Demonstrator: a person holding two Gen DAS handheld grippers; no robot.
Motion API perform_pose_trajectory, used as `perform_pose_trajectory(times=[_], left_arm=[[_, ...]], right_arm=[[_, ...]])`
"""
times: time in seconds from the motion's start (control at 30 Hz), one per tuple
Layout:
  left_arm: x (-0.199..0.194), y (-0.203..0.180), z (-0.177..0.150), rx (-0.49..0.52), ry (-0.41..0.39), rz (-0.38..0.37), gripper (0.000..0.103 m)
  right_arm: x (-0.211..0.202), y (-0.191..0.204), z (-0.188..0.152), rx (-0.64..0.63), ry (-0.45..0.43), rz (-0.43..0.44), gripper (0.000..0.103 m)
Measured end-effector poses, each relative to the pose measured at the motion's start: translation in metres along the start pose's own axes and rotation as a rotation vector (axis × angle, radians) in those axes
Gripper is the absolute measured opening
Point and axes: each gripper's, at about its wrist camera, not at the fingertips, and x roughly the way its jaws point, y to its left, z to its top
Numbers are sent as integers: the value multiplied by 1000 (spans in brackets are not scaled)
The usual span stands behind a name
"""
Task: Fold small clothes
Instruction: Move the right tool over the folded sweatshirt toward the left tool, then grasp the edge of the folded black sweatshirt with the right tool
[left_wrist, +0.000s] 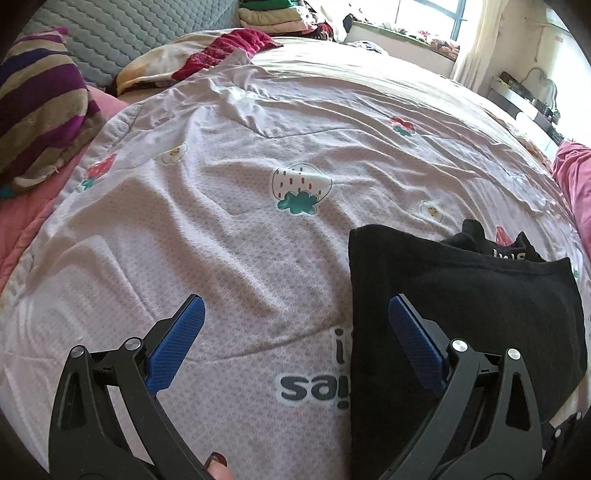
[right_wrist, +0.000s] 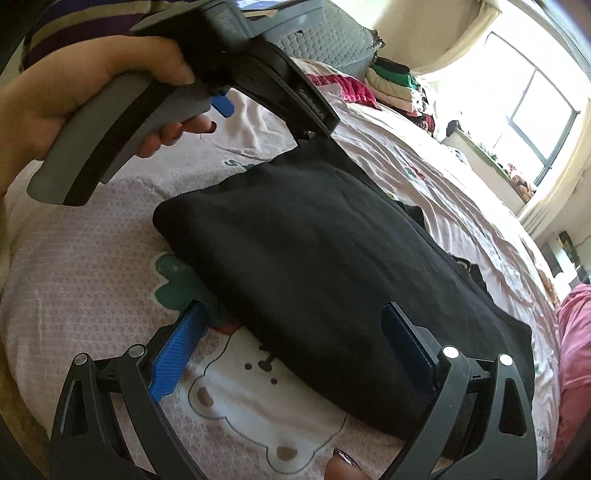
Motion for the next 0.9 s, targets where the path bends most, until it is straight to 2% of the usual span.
perform_pose_trajectory(times=[0.63,0.8,0.87,0.9], left_arm=[[17,0,12,-7,28,-16,93],[15,-3,13,7,20,-3,93],[14,-6,14,9,20,-15,93],[14,-7,14,8,23,-24,93]], right_arm=[[30,-4,24,-17,-16,-115,92],[20,-15,24,33,-63,-105,71],[14,-19,23,52,-89,-81,57],[12,-20,22,56,-100,-74,45]])
